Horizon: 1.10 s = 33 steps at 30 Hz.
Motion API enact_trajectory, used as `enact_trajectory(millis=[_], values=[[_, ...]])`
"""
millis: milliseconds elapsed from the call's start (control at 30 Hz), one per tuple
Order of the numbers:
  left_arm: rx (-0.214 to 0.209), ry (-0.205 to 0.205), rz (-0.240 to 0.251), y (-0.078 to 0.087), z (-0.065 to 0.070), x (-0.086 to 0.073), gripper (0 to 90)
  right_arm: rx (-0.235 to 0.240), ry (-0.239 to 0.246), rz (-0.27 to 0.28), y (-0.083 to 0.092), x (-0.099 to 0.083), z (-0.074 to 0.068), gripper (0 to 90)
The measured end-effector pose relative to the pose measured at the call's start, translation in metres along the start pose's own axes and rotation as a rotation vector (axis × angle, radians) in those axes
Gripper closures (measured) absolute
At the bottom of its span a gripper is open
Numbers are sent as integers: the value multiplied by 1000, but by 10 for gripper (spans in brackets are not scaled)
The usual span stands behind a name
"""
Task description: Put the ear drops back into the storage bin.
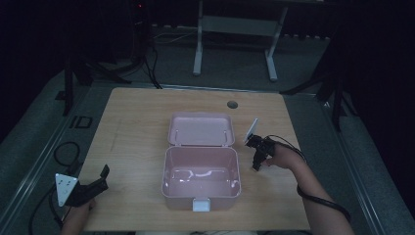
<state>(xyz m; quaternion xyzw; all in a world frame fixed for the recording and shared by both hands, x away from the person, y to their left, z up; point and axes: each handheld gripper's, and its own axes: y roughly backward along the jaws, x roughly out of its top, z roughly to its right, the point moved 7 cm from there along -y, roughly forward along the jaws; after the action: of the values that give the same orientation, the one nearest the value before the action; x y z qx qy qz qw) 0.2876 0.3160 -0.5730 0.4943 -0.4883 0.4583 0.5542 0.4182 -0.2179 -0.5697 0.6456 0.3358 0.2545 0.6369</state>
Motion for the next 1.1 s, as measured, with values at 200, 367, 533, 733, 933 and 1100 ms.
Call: enact_trajectory(millis=[200,367,533,733,933,1100], values=[[1,0,-1,0,0,0,23,-67,99,11,9,-3,-6,594],[1,0,-1,0,0,0,23,-76,208,11,14,-9,-14,595],[2,2,-1,0,0,0,23,-101,332,21,19,-17,-22,595],[3,2,-1,0,0,0,23,-84,445,18,26,-27,-30,595],[3,2,-1,0,0,0,23,-93,602,27,28,-37,-42,595],[4,2,-1,0,0,0,23,-122,671,-1,26,-43,-50,595]])
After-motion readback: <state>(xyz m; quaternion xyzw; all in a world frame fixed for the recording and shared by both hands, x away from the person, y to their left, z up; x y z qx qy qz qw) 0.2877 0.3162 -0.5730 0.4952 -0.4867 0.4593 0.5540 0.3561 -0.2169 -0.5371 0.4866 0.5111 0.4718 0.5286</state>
